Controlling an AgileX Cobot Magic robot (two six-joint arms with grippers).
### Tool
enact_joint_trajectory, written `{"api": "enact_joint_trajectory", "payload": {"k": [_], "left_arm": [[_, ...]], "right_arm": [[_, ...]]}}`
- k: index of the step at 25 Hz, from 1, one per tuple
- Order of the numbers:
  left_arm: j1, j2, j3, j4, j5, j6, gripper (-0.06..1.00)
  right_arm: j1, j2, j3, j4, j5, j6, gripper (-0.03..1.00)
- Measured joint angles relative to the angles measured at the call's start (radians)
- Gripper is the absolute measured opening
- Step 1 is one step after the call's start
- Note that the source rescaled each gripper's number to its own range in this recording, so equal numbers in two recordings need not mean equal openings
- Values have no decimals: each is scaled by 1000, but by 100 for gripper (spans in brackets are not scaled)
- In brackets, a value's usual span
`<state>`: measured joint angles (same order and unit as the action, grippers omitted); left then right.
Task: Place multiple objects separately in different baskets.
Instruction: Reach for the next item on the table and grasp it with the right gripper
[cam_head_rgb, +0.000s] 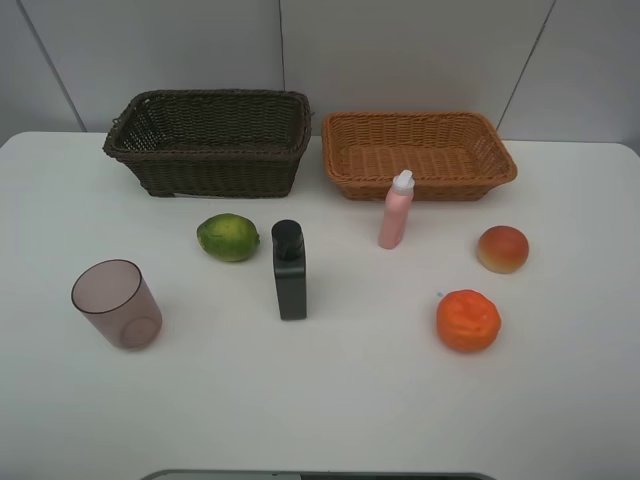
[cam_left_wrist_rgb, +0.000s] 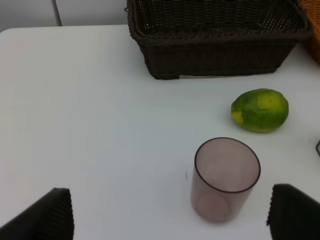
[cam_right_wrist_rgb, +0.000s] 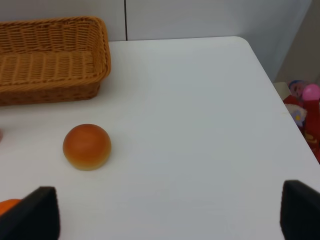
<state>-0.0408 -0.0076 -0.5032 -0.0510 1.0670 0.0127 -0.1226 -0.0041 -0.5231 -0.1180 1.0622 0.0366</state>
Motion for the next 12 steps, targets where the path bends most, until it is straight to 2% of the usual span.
{"api": "enact_joint_trajectory", "payload": {"k": [12], "left_arm": [[0, 0, 0, 0, 0, 0, 99]], "right_arm": [[0, 0, 0, 0, 0, 0, 88]]}}
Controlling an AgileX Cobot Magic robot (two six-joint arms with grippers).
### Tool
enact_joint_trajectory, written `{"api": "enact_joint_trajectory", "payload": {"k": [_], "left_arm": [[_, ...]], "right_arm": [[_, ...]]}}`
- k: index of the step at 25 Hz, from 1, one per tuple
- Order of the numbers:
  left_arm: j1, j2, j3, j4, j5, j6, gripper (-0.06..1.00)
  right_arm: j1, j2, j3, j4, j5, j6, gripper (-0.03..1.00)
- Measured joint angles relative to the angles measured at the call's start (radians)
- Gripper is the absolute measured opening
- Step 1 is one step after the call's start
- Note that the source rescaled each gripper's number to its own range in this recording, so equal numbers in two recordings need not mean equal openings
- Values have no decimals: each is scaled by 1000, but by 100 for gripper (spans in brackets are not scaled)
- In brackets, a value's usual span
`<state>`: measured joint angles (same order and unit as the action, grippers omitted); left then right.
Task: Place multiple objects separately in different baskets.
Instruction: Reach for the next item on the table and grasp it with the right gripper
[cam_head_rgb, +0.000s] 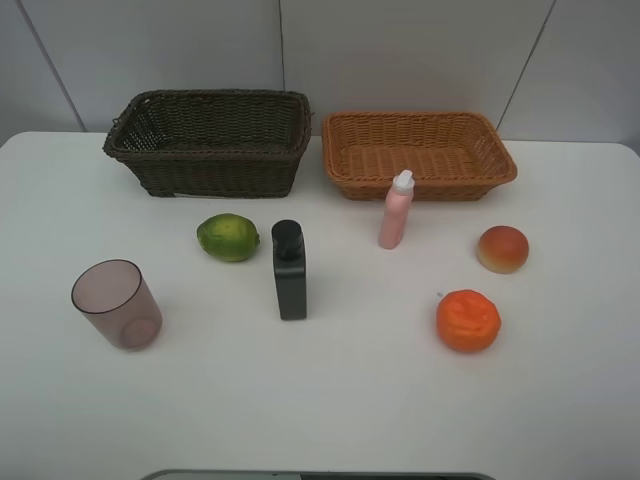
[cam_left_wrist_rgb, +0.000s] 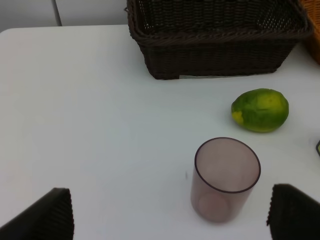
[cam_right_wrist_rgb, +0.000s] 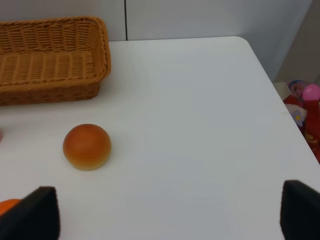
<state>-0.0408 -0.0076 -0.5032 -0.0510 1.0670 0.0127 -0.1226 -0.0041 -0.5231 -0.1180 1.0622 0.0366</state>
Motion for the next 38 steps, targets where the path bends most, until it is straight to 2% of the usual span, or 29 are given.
{"api": "enact_joint_trajectory", "payload": {"k": [38], "left_arm": [[0, 0, 0, 0, 0, 0, 99]], "right_arm": [[0, 0, 0, 0, 0, 0, 88]]}}
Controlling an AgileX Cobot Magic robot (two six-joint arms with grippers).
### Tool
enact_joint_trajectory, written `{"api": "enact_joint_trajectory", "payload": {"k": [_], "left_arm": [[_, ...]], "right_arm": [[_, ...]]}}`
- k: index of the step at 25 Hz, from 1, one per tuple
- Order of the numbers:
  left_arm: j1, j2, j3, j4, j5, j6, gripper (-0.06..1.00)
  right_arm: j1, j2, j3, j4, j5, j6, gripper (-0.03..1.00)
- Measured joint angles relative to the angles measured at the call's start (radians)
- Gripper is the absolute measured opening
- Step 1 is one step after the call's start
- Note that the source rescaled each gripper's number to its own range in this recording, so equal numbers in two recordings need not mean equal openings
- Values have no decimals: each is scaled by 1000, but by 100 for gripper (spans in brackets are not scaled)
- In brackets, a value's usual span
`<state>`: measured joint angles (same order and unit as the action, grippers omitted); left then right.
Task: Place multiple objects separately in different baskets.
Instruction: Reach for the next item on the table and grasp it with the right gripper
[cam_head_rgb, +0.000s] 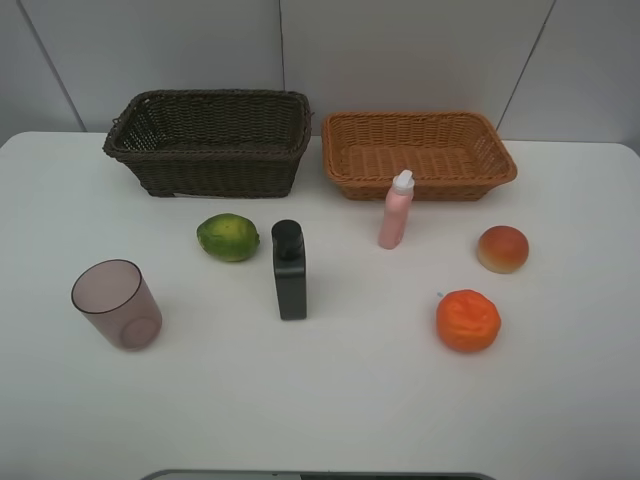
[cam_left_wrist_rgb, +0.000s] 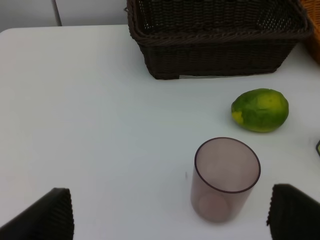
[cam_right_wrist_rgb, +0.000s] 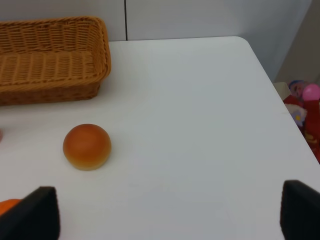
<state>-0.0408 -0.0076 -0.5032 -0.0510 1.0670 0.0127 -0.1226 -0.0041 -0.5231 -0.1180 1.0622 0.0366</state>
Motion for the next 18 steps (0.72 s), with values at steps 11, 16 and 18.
{"api": "enact_joint_trajectory", "payload": {"k": [11, 16, 18], "left_arm": [[0, 0, 0, 0, 0, 0, 99], [0, 0, 0, 0, 0, 0, 99], [0, 0, 0, 0, 0, 0, 99]], "right_arm": [[11, 0, 0, 0, 0, 0, 88], [11, 104, -16, 0, 0, 0, 88], [11, 196, -43, -1, 0, 0, 88]]}}
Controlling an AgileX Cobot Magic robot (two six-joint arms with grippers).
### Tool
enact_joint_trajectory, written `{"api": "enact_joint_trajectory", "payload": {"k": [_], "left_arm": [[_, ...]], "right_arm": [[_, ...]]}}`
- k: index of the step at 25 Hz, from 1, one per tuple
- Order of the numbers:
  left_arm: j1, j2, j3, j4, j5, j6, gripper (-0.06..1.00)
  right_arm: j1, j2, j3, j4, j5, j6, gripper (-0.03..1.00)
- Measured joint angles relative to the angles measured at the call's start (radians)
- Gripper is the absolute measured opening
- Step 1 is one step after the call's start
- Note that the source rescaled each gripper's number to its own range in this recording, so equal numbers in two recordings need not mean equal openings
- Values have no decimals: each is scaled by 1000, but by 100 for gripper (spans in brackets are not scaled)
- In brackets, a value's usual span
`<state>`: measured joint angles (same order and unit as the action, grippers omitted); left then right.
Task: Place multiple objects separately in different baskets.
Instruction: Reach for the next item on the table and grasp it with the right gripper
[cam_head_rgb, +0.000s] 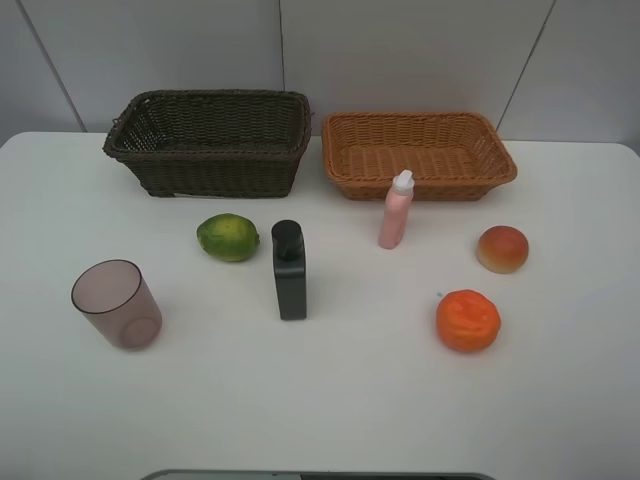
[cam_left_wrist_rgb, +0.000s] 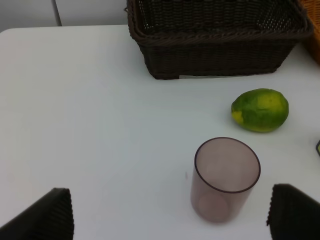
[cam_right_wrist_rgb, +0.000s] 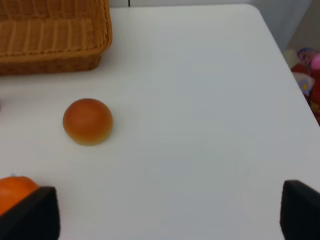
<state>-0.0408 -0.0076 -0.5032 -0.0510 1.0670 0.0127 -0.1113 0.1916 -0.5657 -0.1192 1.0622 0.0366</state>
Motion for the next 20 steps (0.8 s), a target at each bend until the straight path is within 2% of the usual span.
{"api": "enact_joint_trajectory", "payload": {"k": [12, 20], "left_arm": [[0, 0, 0, 0, 0, 0, 99], [0, 0, 0, 0, 0, 0, 99]], "right_arm": [[0, 710, -252, -2, -98, 0, 88], [12, 993, -319, 48, -154, 0, 88]]}}
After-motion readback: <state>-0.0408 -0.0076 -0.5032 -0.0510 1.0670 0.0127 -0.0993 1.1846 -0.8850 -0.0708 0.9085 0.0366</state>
